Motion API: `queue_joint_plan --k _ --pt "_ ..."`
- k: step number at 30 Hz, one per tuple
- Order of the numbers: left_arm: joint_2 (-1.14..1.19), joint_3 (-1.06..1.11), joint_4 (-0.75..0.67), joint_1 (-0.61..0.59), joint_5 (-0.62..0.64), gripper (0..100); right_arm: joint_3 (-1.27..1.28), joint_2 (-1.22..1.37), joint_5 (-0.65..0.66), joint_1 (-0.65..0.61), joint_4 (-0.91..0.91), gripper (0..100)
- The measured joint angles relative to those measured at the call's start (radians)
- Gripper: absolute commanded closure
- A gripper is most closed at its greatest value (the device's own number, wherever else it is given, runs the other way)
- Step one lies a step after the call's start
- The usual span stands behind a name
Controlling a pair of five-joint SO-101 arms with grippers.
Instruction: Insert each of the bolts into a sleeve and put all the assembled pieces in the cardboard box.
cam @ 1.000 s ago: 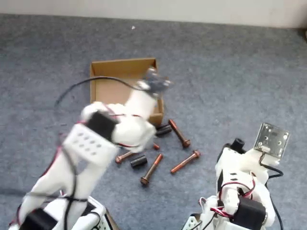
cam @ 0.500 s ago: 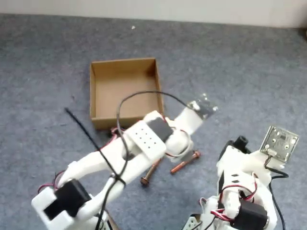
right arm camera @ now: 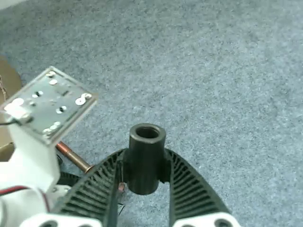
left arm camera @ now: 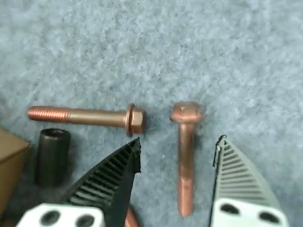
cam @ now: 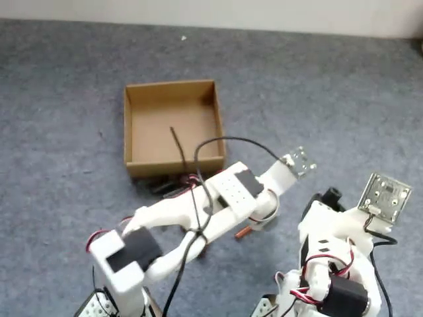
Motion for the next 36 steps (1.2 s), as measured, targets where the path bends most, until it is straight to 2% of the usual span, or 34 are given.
queue_joint_plan --k 6,13,20,26,31,36 --pt "0.112 -0.063 0.000 0.002 0.002 74 0.000 0.000 0.000 0.000 0.000 99.4" --pt "0.126 -0.077 0.000 0.005 0.002 87 0.000 0.000 0.000 0.000 0.000 99.4" --pt "0.126 -0.081 0.000 0.063 0.003 99 0.000 0.000 0.000 0.000 0.000 99.4" --pt "0.127 -0.081 0.006 0.066 0.002 99 0.000 0.000 0.000 0.000 0.000 99.4" --pt "0.117 -0.124 0.120 0.064 0.000 99 0.000 0.000 0.000 0.000 0.000 99.4" --pt "-0.021 -0.126 0.238 0.052 0.000 99 0.000 0.000 0.000 0.000 0.000 99.4"
